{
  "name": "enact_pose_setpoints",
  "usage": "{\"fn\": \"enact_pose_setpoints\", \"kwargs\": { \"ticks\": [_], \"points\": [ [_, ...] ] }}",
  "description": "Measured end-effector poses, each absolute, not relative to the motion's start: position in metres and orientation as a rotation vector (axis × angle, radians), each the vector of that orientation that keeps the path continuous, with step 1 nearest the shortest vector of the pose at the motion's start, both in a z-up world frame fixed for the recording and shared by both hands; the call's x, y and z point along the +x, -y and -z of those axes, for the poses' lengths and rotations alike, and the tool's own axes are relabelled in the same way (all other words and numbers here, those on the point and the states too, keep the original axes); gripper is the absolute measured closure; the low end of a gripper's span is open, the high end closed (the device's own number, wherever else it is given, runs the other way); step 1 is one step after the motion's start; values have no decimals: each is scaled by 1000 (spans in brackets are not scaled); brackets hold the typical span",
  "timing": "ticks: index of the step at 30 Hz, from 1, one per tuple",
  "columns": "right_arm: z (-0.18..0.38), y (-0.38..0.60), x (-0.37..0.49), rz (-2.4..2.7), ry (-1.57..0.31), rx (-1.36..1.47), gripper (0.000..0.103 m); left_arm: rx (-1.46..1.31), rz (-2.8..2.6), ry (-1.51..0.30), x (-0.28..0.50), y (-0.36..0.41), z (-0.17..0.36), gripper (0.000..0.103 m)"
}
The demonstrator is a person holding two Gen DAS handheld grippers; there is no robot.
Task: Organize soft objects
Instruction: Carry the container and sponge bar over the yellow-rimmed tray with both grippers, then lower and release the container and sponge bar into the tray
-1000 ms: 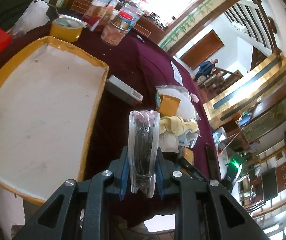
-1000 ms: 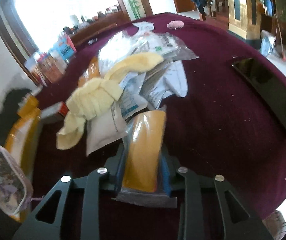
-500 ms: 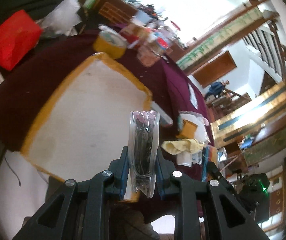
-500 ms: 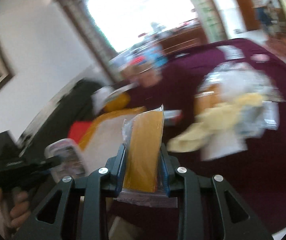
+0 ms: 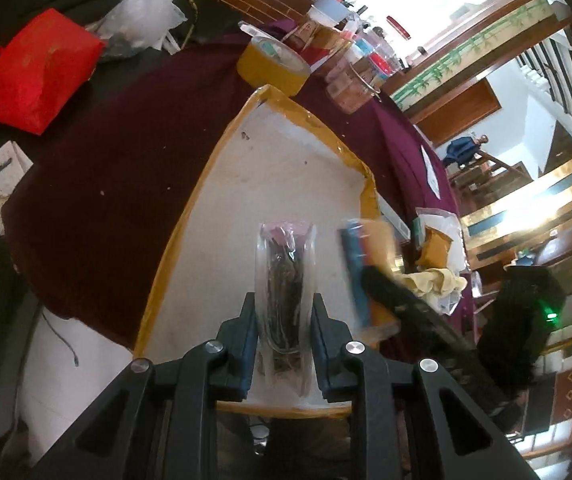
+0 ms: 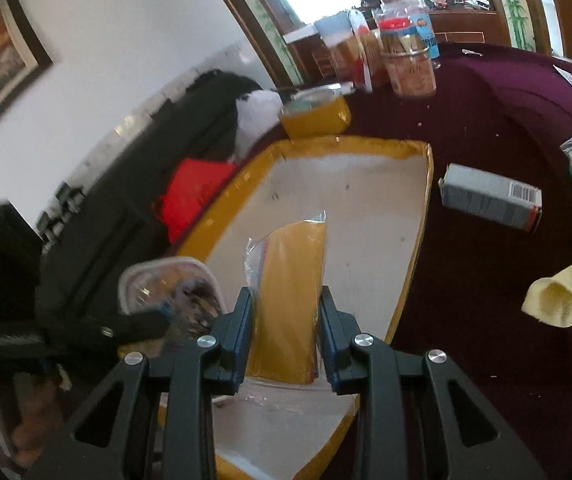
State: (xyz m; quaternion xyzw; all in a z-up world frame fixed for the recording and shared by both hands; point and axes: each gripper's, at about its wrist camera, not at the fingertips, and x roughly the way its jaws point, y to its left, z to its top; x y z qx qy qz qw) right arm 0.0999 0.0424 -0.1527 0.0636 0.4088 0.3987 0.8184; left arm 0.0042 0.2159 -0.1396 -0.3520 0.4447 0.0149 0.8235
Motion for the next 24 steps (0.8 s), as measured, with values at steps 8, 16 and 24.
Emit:
{"fn": "enact_pose_setpoints", "kwargs": {
  "ticks": [8,16,24],
  "points": [
    [173,-48,82,-761,-893,21,73,-716,38,-992,11,-213,137,78],
    [178,-45,79,-725,-878,-11,73,-748,-1,-981,38,-231,152,73],
    [163,-30,54,-715,-871,-25,73,-739,-22,-975,32,-224,153,79]
  ]
}}
